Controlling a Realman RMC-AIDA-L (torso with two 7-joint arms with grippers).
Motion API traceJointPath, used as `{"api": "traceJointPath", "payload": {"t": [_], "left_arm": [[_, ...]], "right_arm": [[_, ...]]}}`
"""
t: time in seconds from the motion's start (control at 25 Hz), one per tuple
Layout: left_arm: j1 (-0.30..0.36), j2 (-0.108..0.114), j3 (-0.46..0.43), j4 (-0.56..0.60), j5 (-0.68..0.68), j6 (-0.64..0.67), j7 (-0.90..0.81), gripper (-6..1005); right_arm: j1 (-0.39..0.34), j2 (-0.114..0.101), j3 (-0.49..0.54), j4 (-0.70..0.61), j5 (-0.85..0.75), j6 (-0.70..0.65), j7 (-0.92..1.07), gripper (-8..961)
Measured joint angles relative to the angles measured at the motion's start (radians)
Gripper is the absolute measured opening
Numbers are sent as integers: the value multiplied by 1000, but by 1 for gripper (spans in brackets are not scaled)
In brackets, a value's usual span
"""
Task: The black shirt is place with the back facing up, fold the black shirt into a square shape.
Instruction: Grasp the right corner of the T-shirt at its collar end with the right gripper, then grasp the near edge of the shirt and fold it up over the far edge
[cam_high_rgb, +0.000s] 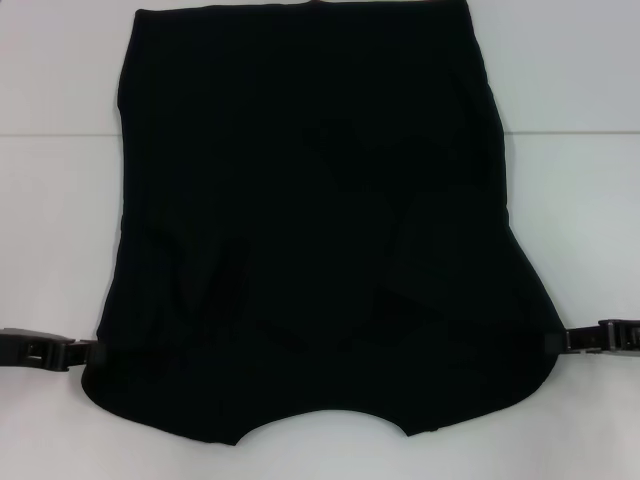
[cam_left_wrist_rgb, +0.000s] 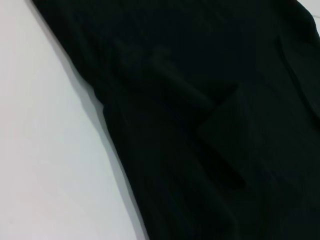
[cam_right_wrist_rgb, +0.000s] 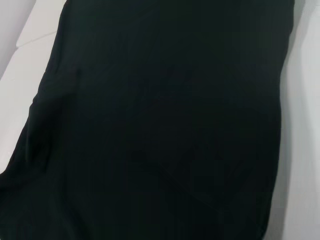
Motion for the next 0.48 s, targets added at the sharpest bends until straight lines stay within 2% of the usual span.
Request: {"api": "traceJointPath", "payload": {"t": [0.36, 0.48], "left_arm": [[-6, -2, 2, 0, 0, 9, 1, 20], [1, 1, -2, 2, -3, 30, 1, 20]], "right_arm": [[-6, 0, 9, -1, 0, 6, -8, 72], [-21, -2, 38, -2, 2, -9, -33, 72]]}}
